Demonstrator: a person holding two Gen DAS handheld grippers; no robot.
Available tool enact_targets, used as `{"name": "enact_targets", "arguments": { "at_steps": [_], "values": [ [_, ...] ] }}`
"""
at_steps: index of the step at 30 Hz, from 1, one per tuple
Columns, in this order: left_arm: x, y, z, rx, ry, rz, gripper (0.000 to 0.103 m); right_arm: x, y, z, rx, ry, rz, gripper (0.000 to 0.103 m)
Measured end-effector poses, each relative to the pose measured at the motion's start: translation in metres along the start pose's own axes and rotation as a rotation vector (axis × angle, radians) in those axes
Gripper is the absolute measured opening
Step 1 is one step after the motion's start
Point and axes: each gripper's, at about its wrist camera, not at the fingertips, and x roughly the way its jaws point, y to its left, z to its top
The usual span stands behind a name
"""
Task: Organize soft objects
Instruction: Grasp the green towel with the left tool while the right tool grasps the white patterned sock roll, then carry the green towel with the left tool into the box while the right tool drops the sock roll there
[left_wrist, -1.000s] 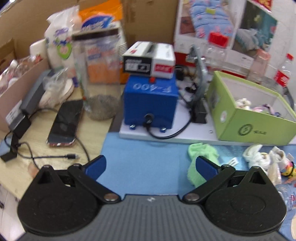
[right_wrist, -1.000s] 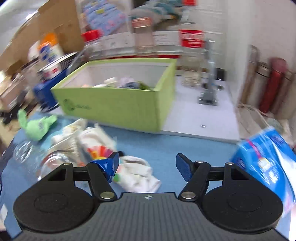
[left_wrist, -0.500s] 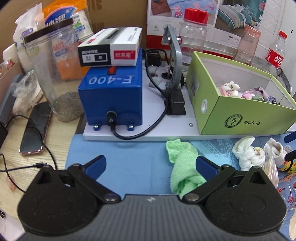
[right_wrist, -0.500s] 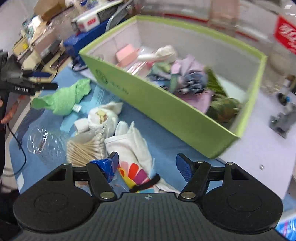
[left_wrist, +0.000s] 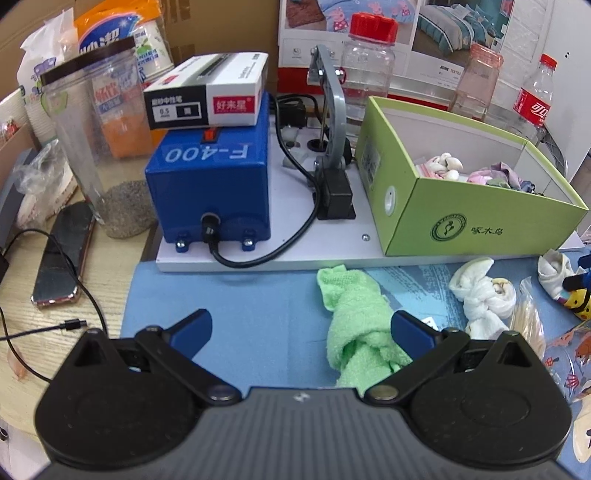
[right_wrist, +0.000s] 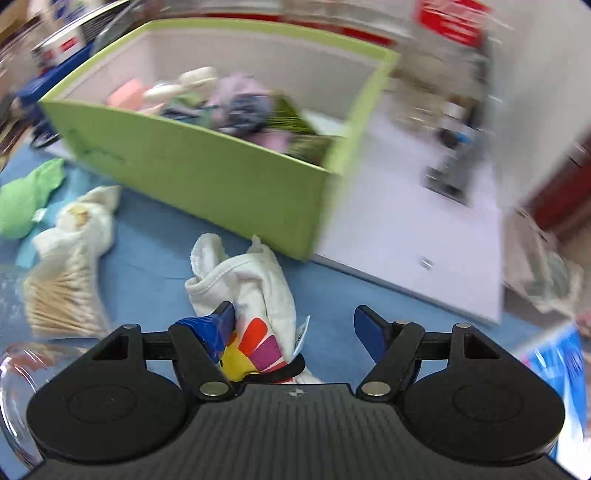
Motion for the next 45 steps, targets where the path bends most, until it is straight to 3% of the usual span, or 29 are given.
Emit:
{"name": "enact_targets", "arguments": {
  "at_steps": [3, 8, 11, 17, 22, 24, 27, 28, 29, 30, 31, 34, 40, 45],
  "values": [
    [0.003, -0.003, -0.002, 0.014, 0.013, -0.018, 0.102, -0.022, -0.001, -0.016, 0.033, -0.089, 0.071, 0.058],
    [0.016, -0.014, 0.000, 0.069, 0.065, -0.083, 0.102, -0.007, 0.014, -0.021, -0.078, -0.041, 0.025, 0.058],
    [0.030, -0.018, 0.001, 0.087, 0.104, -0.115, 0.102, 0.010, 0.011, -0.020, -0.073, -0.004, 0.053, 0.058],
    [0.048, -0.029, 0.007, 0.094, 0.149, -0.205, 0.102, 0.012, 0.003, -0.036, -0.056, -0.082, 0.103, 0.062],
    [0.067, -0.043, 0.010, 0.115, 0.189, -0.152, 0.102, 0.010, 0.002, -0.043, -0.043, -0.133, 0.097, 0.066],
    [0.066, -0.045, 0.004, 0.137, 0.161, -0.129, 0.102, 0.011, 0.002, -0.047, -0.034, -0.151, 0.089, 0.068],
    [0.059, -0.038, -0.002, 0.120, 0.112, -0.115, 0.084, 0.011, 0.000, -0.049, -0.039, -0.172, 0.095, 0.069],
    [0.054, -0.034, -0.003, 0.101, 0.100, -0.129, 0.070, 0.010, 0.000, -0.050, -0.029, -0.174, 0.091, 0.065],
    [0.048, -0.027, -0.003, 0.067, 0.095, -0.166, 0.056, 0.009, 0.001, -0.050, -0.018, -0.178, 0.086, 0.054],
    [0.043, -0.021, -0.002, 0.033, 0.094, -0.195, 0.055, 0.006, 0.002, -0.050, -0.008, -0.186, 0.089, 0.042],
    [0.037, -0.018, -0.003, 0.020, 0.085, -0.195, 0.052, 0.002, 0.003, -0.051, 0.001, -0.195, 0.119, 0.020],
    [0.017, -0.016, -0.007, 0.037, 0.041, -0.139, 0.049, -0.010, 0.004, -0.055, 0.029, -0.214, 0.135, 0.017],
    [-0.029, -0.001, -0.013, -0.004, -0.024, -0.171, 0.049, -0.058, 0.003, -0.071, 0.083, -0.308, 0.154, 0.017],
    [-0.056, -0.006, 0.020, -0.004, -0.105, -0.222, 0.049, -0.101, 0.002, -0.052, 0.092, -0.416, 0.177, 0.017]
  ]
}}
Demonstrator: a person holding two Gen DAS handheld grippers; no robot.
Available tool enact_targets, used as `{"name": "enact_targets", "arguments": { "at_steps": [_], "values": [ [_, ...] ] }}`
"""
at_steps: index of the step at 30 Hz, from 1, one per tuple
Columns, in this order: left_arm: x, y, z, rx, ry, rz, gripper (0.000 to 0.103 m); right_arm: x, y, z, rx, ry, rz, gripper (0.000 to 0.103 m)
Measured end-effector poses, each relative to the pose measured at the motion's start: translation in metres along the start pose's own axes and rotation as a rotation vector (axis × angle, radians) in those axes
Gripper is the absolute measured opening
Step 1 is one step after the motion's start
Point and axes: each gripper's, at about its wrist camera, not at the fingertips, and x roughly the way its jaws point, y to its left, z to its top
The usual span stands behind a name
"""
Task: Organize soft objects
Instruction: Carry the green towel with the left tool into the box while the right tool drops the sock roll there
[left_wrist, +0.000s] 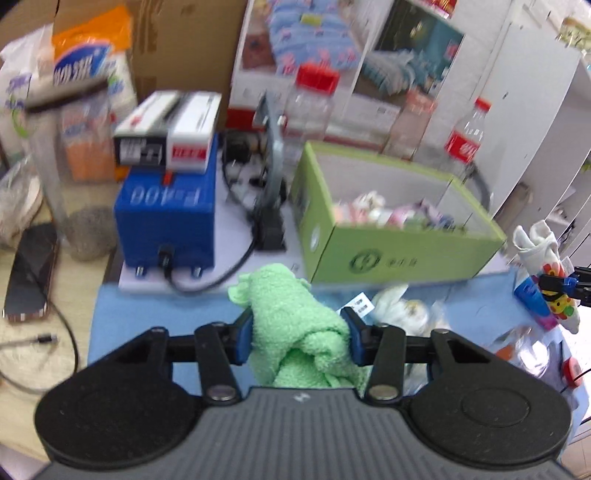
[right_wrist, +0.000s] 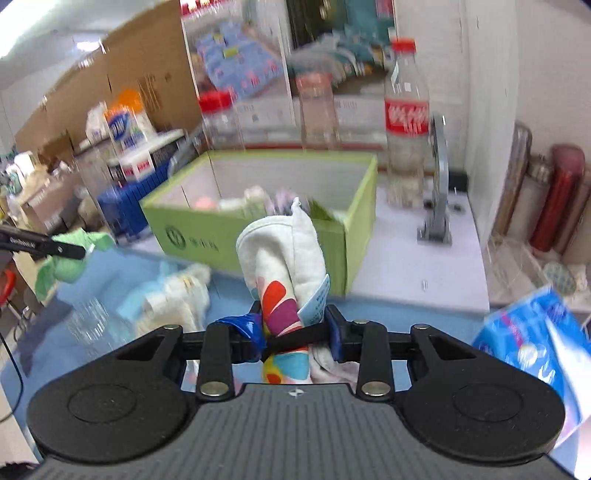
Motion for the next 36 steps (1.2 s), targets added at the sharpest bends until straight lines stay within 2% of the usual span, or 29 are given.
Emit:
{"name": "enact_targets", "arguments": {
  "at_steps": [4, 7, 10, 15, 16, 17, 18, 20, 22, 28, 31, 36],
  "values": [
    [0.002, -0.026, 0.050, 0.060, -0.082, -0.031, 0.049, 0.004, 0.008, 0.051, -0.045, -0.088, -0.003, 0.017],
    [0.020, -0.046, 0.088, 0.080, -0.106, -0.042, 0.049, 0.027, 0.008, 0.087, -0.067, -0.110, -0.002, 0.018],
    [0.051, -0.062, 0.115, 0.098, -0.095, -0.048, 0.049, 0.065, 0.007, 0.112, -0.086, -0.074, 0.002, 0.018],
    [0.107, -0.070, 0.135, 0.106, -0.043, -0.035, 0.049, 0.128, 0.005, 0.120, -0.128, 0.023, 0.023, 0.021],
    [0.117, -0.069, 0.136, 0.101, -0.025, -0.031, 0.054, 0.138, 0.004, 0.119, -0.131, 0.051, 0.037, 0.023],
    [0.125, -0.067, 0.135, 0.095, -0.012, -0.024, 0.065, 0.147, 0.003, 0.116, -0.136, 0.076, 0.045, 0.023],
    [0.132, -0.065, 0.133, 0.092, -0.006, -0.013, 0.070, 0.154, 0.003, 0.114, -0.135, 0.090, 0.043, 0.023],
    [0.136, -0.062, 0.130, 0.086, -0.009, -0.007, 0.071, 0.159, 0.004, 0.108, -0.111, 0.085, 0.023, 0.029],
    [0.133, -0.059, 0.128, 0.079, -0.006, -0.011, 0.073, 0.154, 0.001, 0.107, -0.082, 0.044, 0.033, 0.030],
    [0.097, -0.056, 0.106, 0.080, -0.045, 0.005, 0.076, 0.112, 0.004, 0.101, -0.004, -0.059, 0.035, 0.038],
    [0.077, -0.058, 0.085, 0.084, -0.049, 0.011, 0.077, 0.091, 0.013, 0.086, 0.013, -0.060, 0.049, 0.041],
    [0.043, -0.055, 0.040, 0.067, -0.052, 0.023, 0.080, 0.065, 0.041, 0.051, -0.035, -0.002, 0.061, 0.044]
  ]
}}
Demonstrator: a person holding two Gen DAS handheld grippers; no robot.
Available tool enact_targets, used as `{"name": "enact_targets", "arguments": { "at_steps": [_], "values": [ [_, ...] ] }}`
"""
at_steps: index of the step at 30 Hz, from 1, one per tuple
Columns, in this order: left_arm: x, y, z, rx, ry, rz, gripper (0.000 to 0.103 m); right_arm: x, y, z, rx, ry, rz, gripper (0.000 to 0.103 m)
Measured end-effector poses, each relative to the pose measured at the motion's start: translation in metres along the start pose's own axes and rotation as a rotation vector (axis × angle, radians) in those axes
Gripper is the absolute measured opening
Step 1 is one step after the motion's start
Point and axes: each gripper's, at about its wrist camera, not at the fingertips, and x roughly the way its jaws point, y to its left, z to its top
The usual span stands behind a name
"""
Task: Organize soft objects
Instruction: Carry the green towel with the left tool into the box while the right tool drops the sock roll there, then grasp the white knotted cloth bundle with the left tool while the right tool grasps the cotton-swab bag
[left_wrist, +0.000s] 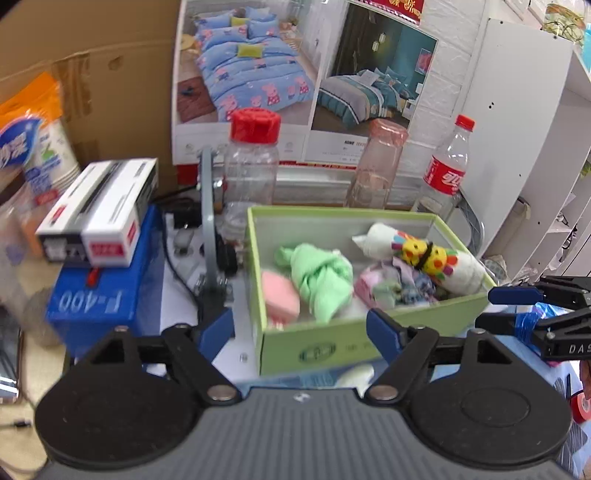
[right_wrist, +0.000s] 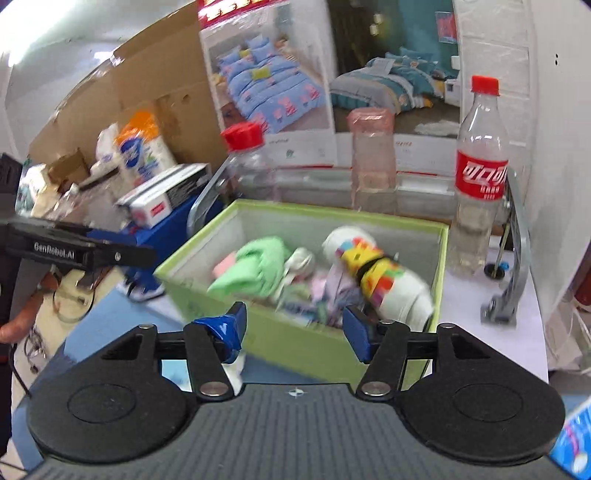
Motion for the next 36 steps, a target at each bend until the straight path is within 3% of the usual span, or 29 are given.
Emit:
{"name": "enact_targets", "arguments": {
  "at_steps": [3, 4, 5, 6, 10, 14, 24, 30, 36],
  "values": [
    [-0.017, 0.003, -0.023, -0.003, 0.010, 0.015, 0.083, -0.009, 0.019, -0.018, -0.054, 0.035, -0.006, 0.044],
    [-0.020, 0.004, -0.030, 0.002, 0.017, 0.020, 0.087, -0.011, 0.023, -0.022, -0.066, 0.047, -0.008, 0.044],
    [-0.021, 0.004, -0.034, 0.005, 0.023, 0.025, 0.100, -0.012, 0.027, -0.026, -0.074, 0.060, -0.008, 0.044],
    [-0.022, 0.004, -0.039, 0.007, 0.028, 0.035, 0.102, -0.013, 0.030, -0.030, -0.080, 0.068, -0.010, 0.045],
    [-0.012, -0.002, -0.041, 0.030, 0.089, -0.016, 0.102, -0.017, 0.037, -0.038, -0.077, 0.075, -0.012, 0.045],
    [0.027, -0.020, -0.036, 0.054, 0.206, -0.081, 0.102, -0.025, 0.036, -0.044, -0.056, 0.053, -0.013, 0.045],
    [0.121, -0.053, -0.028, 0.145, 0.393, -0.059, 0.102, -0.043, 0.001, -0.069, 0.029, 0.022, -0.054, 0.046],
    [0.121, -0.030, -0.031, 0.088, 0.390, -0.038, 0.102, -0.040, -0.009, -0.073, 0.057, 0.029, -0.056, 0.047],
    [0.093, 0.009, -0.032, -0.005, 0.327, -0.005, 0.102, -0.038, 0.011, -0.065, -0.005, 0.034, -0.015, 0.047]
  ]
}}
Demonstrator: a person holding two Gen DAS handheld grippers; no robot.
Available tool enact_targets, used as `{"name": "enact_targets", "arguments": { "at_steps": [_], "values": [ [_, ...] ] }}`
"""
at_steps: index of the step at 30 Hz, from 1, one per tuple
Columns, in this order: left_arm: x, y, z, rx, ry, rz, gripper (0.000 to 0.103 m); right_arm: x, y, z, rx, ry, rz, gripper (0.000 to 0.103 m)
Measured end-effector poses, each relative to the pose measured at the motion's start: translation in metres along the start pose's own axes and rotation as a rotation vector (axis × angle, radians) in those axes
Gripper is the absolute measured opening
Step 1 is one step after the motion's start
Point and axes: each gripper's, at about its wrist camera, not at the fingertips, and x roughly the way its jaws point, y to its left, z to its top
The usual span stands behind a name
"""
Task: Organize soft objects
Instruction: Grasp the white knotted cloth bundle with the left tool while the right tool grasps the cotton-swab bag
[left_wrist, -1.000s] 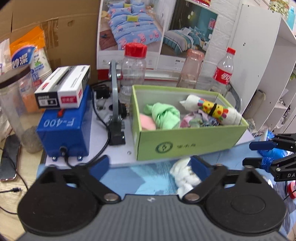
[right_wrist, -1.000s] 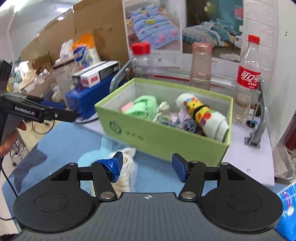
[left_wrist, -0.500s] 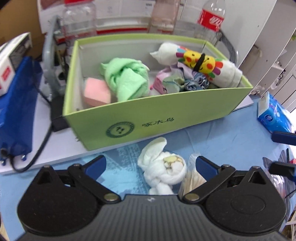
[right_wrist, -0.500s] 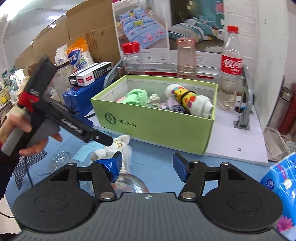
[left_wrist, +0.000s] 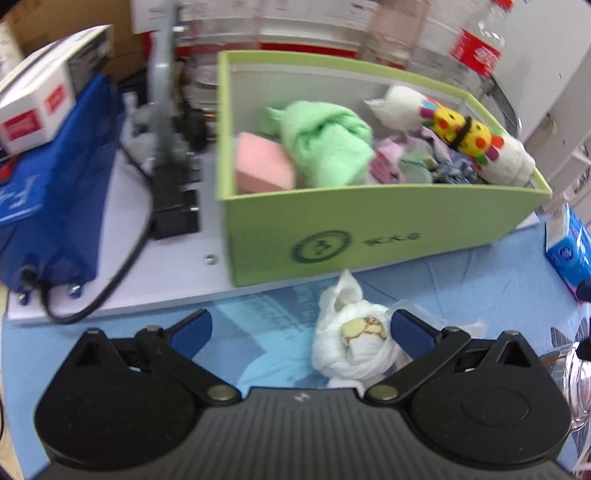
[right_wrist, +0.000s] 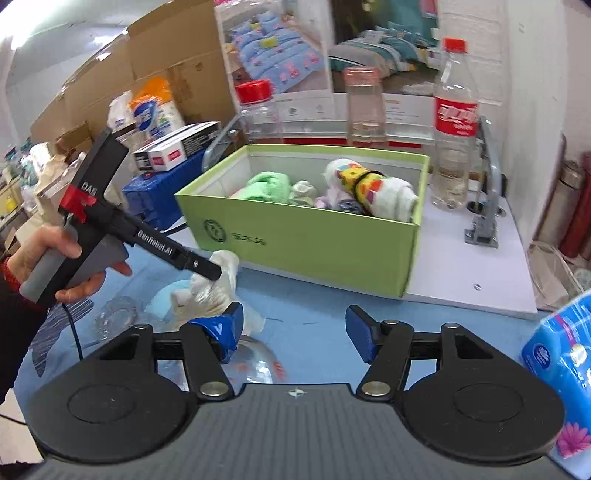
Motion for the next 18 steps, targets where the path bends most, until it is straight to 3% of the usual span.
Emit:
{"name": "enact_targets", "arguments": {
  "at_steps": [2, 7, 12, 16, 18],
  "values": [
    [-0.010, 0.012, -0.004, -0.026, -0.027, 0.028, 0.102, -0.001, 0.014, 0.004, -0.052, 0.008, 0.011, 0.047],
    [-0.025, 0.045, -0.018, -0.076, -0.049, 0.201, 0.102, 0.001, 0.041, 0.016, -0.152, 0.023, 0.014, 0.048],
    [-0.038, 0.062, -0.027, -0.146, -0.068, 0.127, 0.102, 0.024, 0.063, 0.034, -0.262, 0.091, 0.003, 0.048],
    [-0.045, 0.050, -0.025, -0.121, -0.093, 0.093, 0.102, 0.076, 0.089, 0.054, -0.365, 0.270, 0.052, 0.048],
    [-0.045, 0.045, -0.024, -0.117, -0.099, 0.077, 0.102, 0.104, 0.096, 0.065, -0.336, 0.355, 0.076, 0.049]
  ]
}}
